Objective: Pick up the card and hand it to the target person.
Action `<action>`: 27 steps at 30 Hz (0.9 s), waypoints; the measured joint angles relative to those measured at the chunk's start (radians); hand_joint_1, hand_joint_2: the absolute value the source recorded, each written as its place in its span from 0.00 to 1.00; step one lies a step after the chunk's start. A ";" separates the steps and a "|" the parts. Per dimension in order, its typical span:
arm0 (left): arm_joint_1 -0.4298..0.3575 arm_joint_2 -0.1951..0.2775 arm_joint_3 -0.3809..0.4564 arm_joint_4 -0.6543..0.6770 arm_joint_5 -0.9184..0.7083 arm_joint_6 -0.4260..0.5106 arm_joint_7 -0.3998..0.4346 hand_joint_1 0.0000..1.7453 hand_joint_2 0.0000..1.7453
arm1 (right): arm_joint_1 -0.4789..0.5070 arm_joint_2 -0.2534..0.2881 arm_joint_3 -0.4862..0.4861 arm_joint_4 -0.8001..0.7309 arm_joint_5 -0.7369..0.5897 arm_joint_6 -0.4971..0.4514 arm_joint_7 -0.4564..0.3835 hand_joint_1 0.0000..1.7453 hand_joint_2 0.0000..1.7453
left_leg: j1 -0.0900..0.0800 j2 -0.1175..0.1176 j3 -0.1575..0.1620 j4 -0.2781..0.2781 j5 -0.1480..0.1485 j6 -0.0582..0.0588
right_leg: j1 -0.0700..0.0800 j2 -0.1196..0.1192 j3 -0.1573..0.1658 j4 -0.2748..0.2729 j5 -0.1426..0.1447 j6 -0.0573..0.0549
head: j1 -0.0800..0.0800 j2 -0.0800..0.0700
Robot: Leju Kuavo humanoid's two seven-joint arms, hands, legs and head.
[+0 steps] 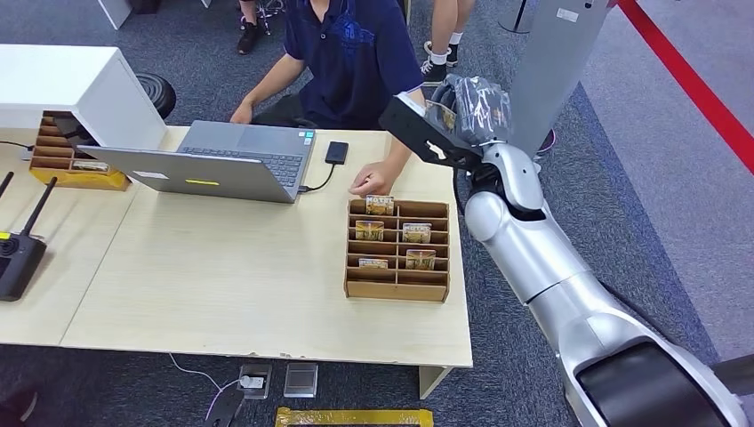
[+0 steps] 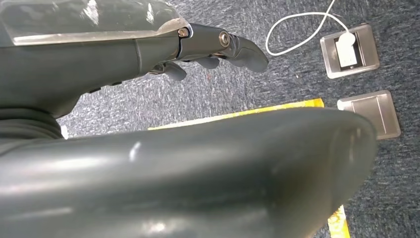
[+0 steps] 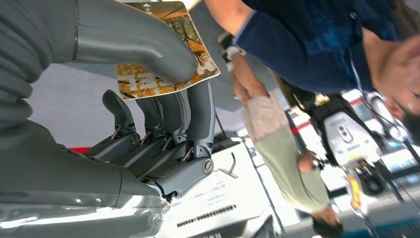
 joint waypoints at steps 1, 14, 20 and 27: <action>0.000 0.000 0.000 0.000 -0.002 0.000 -0.002 0.00 0.00 | -0.005 0.000 -0.002 0.004 0.001 -0.017 -0.025 0.81 1.00 | 0.000 0.000 0.000 0.000 0.000 0.000 | 0.000 0.000 0.000 0.000 0.000 0.000 | 0.000 0.000; -0.002 0.000 0.000 0.000 -0.011 0.009 -0.007 0.00 0.00 | 0.010 0.077 -0.005 0.166 -0.048 -0.191 -0.249 0.82 1.00 | 0.000 0.000 0.000 0.000 0.000 0.000 | 0.000 0.000 0.000 0.000 0.000 0.000 | 0.000 0.000; -0.002 0.000 0.000 0.000 -0.010 0.018 -0.015 0.00 0.00 | 0.046 0.126 -0.004 0.233 -0.025 -0.245 -0.273 0.80 1.00 | 0.000 0.000 0.000 0.000 0.000 0.000 | 0.000 0.000 0.000 0.000 0.000 0.000 | 0.000 0.000; -0.002 0.000 0.000 0.000 -0.010 0.027 -0.014 0.00 0.00 | 0.064 0.157 0.002 0.282 0.032 -0.326 -0.253 0.80 1.00 | 0.000 0.000 0.000 0.000 0.000 0.000 | 0.000 0.000 0.000 0.000 0.000 0.000 | 0.000 0.000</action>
